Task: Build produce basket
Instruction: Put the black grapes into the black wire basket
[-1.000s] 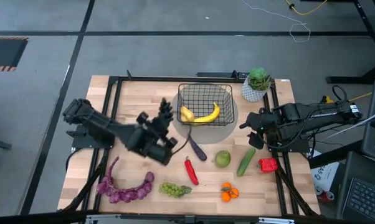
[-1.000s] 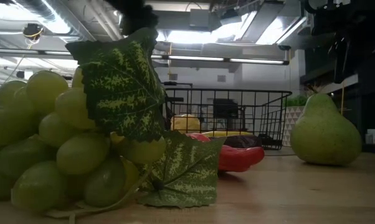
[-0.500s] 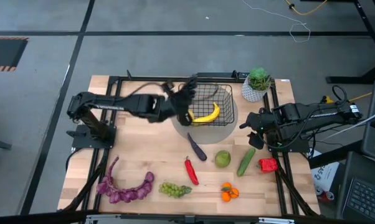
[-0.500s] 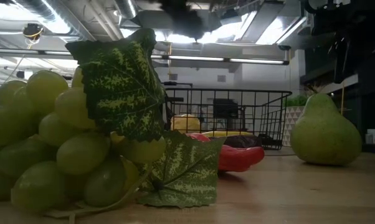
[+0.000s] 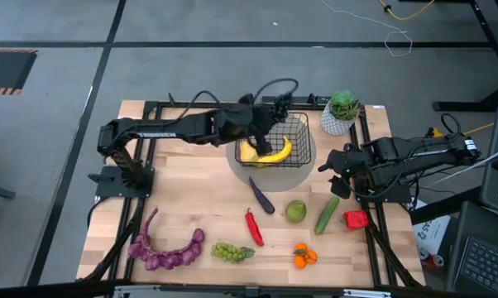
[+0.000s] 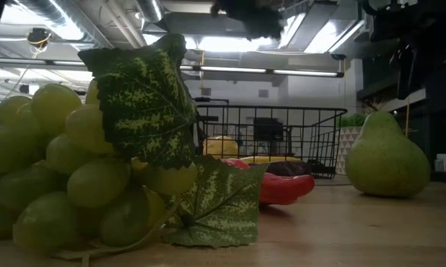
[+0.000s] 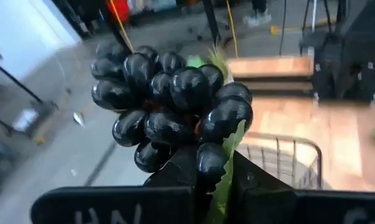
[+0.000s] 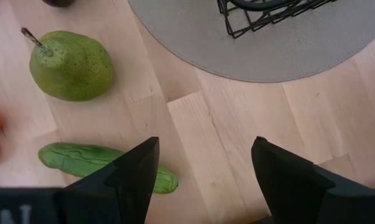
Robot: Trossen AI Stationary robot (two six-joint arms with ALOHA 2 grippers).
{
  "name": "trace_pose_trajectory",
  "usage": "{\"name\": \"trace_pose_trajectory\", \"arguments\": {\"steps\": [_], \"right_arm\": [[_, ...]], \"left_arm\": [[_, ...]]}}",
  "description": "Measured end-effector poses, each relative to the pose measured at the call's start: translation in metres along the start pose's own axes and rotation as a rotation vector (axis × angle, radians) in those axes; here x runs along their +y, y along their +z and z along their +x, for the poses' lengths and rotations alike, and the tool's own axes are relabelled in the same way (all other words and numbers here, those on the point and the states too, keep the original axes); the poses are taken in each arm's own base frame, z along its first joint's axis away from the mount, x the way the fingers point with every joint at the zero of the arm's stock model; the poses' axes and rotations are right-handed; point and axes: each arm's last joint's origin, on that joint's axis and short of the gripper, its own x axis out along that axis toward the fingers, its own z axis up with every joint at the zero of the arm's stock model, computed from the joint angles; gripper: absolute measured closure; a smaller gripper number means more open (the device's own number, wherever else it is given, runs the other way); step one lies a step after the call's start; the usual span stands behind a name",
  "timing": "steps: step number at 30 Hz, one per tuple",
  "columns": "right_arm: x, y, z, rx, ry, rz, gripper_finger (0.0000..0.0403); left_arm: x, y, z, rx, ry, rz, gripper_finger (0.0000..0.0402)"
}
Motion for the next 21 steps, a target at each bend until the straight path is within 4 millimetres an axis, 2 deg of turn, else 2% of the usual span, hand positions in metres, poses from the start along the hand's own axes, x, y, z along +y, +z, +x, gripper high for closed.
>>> {"name": "trace_pose_trajectory", "arguments": {"steps": [3,5,10,16,21], "right_arm": [[0.0,0.0,0.0,0.003,-0.002,-0.003,0.0148],[0.0,0.0,0.0,0.004,-0.002,-0.003,0.0148],[0.0,-0.001,0.0,0.008,-0.004,-0.004,0.0148],[0.0,-0.001,0.0,0.009,-0.004,-0.004,0.0148],[0.0,-0.001,0.0,0.008,-0.004,-0.003,0.0148]], "left_arm": [[-0.01,-0.006,0.017,-0.016,0.011,-0.125,0.0384],[-0.015,-0.012,0.027,-0.003,0.018,-0.131,0.0384],[-0.021,-0.028,0.043,0.062,0.057,-0.028,0.0384],[-0.02,-0.032,0.046,0.108,0.158,0.116,0.0384],[-0.019,-0.036,0.046,0.155,0.155,0.263,0.0382]]}}
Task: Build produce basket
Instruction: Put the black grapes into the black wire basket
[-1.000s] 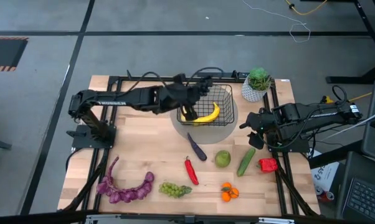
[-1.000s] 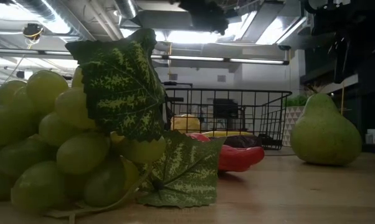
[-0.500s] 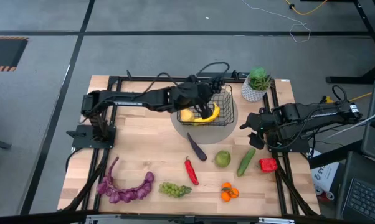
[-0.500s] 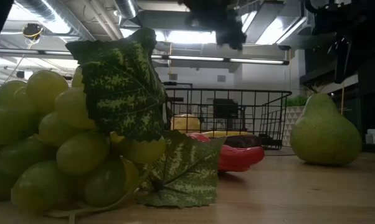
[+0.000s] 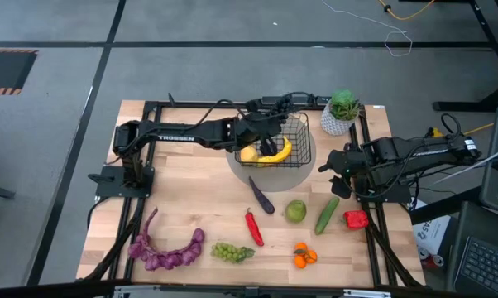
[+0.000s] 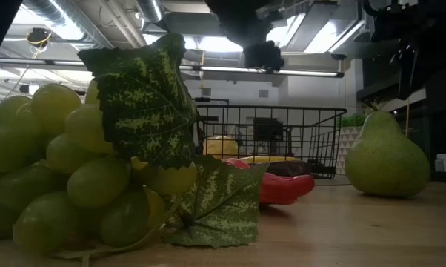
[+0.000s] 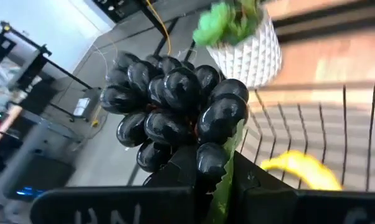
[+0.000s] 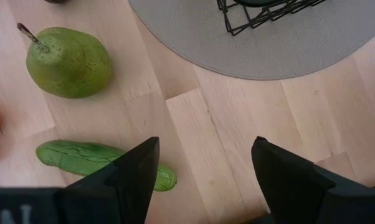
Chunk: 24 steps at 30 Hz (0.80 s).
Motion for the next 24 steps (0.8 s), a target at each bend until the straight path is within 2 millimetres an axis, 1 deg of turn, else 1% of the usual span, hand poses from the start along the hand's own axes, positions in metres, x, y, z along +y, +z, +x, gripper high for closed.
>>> {"name": "trace_pose_trajectory", "arguments": {"steps": [3,7,10,14,21,24], "right_arm": [[0.0,0.0,0.0,-0.001,0.0,0.0,0.0148],[0.0,0.0,0.0,-0.001,0.0,-0.001,0.0148],[0.0,0.0,0.0,-0.001,0.0,-0.016,0.0148],[0.0,0.0,0.0,-0.001,0.0,-0.023,0.0148],[0.0,0.0,0.0,-0.001,0.0,-0.022,0.0148],[0.0,0.0,0.0,-0.001,0.0,-0.021,0.0148]], "left_arm": [[-0.001,-0.006,0.002,0.046,-0.019,0.069,0.0377],[0.002,-0.014,0.005,0.104,-0.028,0.105,0.0373],[0.006,-0.018,0.009,0.128,-0.025,0.1,0.0372],[0.005,-0.024,0.018,0.145,-0.044,0.1,0.0371],[-0.007,-0.032,0.033,0.158,-0.09,0.12,0.037],[-0.009,-0.034,0.034,0.168,-0.09,0.116,0.037]]}}
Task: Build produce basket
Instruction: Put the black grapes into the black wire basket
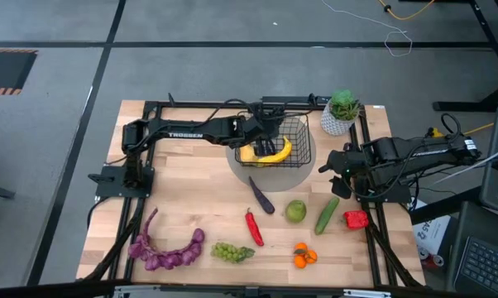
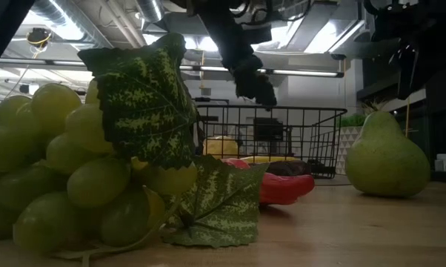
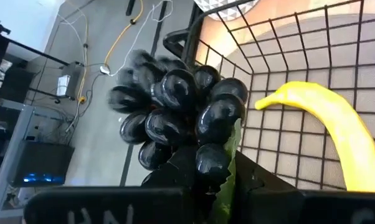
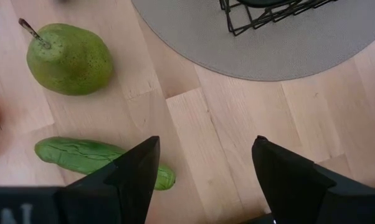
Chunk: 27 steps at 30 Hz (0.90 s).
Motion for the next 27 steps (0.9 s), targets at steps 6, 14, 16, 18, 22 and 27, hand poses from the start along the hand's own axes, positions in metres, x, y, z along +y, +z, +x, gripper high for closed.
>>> {"name": "trace_pose_trajectory", "arguments": {"steps": [6,14,16,18,22,27], "right_arm": [[0.0,0.0,0.0,0.0,0.0,0.0,0.0148],[0.0,0.0,0.0,0.0,0.0,-0.001,0.0148],[0.0,0.0,0.0,0.0,0.0,-0.001,0.0148],[0.0,0.0,0.0,0.0,0.0,-0.001,0.0148],[0.0,0.0,0.0,0.0,0.0,-0.001,0.0148],[0.0001,0.0,0.0,0.0,0.0,-0.001,0.0148]], "left_arm": [[-0.0034,-0.0004,0.0039,0.002,0.0,-0.02,0.0363],[-0.0023,0.0017,0.0029,-0.017,0.007,-0.141,0.0307],[-0.0022,0.0018,0.0027,-0.017,0.007,-0.141,0.0289],[-0.0015,0.002,0.002,-0.019,0.007,-0.142,0.0273],[-0.0011,0.0022,0.0015,-0.019,0.008,-0.159,0.0254],[-0.0013,0.0022,0.0014,-0.02,0.007,-0.193,0.0249]]}}
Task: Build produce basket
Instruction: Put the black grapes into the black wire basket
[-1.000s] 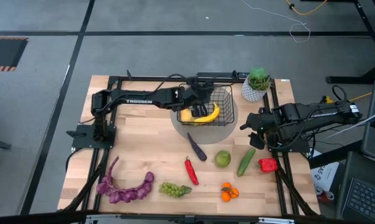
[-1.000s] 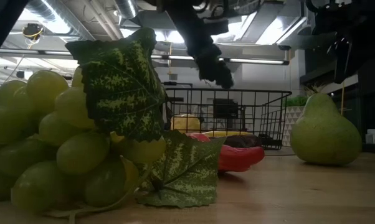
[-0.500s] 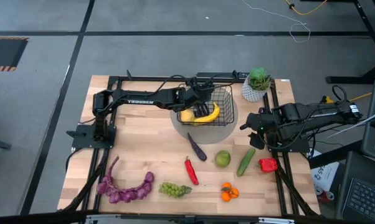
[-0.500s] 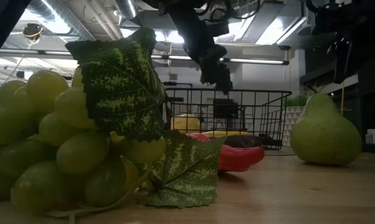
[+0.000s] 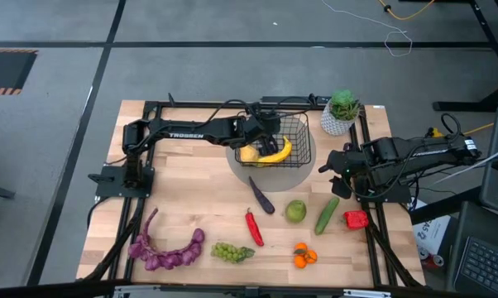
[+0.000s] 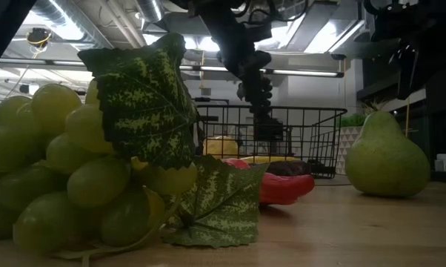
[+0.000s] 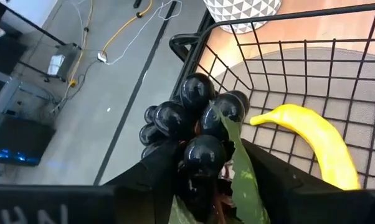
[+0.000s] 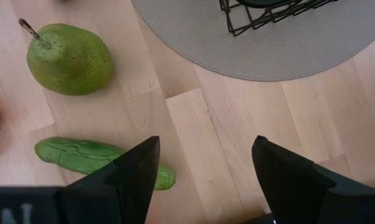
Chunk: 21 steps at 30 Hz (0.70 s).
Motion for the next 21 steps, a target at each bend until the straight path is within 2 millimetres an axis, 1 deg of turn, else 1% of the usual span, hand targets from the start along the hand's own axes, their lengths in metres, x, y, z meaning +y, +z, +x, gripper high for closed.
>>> {"name": "trace_pose_trajectory", "arguments": {"steps": [4,7,10,21], "right_arm": [[0.0,0.0,0.0,0.0,0.0,0.0,0.0148],[-0.0001,0.0,0.0,0.0,0.0,0.0,0.0148],[0.0,0.0,0.0,0.0,0.0,0.0,0.0148],[0.0,0.0,0.0,0.0,0.0,0.0,0.0148]], "left_arm": [[-0.0005,0.0001,-0.0001,-0.003,-0.012,-0.072,0.0245],[-0.002,0.0005,-0.0009,-0.005,-0.023,-0.118,0.0234],[-0.0025,0.0006,-0.0013,-0.006,-0.025,-0.143,0.0217],[-0.0054,0.0015,-0.0031,-0.007,-0.04,-0.349,0.0145]]}}
